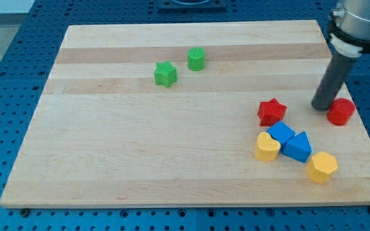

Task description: Place the red circle on top of the red star

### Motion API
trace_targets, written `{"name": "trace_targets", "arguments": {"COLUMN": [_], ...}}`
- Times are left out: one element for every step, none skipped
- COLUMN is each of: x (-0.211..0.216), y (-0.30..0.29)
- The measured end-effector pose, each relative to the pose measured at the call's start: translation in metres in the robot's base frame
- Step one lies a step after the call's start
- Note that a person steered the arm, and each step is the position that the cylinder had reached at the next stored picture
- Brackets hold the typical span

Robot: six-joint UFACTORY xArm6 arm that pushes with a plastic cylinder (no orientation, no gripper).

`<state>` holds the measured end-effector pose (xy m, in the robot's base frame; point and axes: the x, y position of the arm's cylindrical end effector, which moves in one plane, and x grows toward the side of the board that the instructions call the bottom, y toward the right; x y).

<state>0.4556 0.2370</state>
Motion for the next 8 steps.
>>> {"name": "trace_targets", "arguments": {"x": [0.024, 0.037, 0.018, -0.058, -0.095, -0.039, -0.029, -0.016], "y": [0.0, -0.01, -0.012, -0.011, 0.039, 0.107, 0.108, 0.108]}}
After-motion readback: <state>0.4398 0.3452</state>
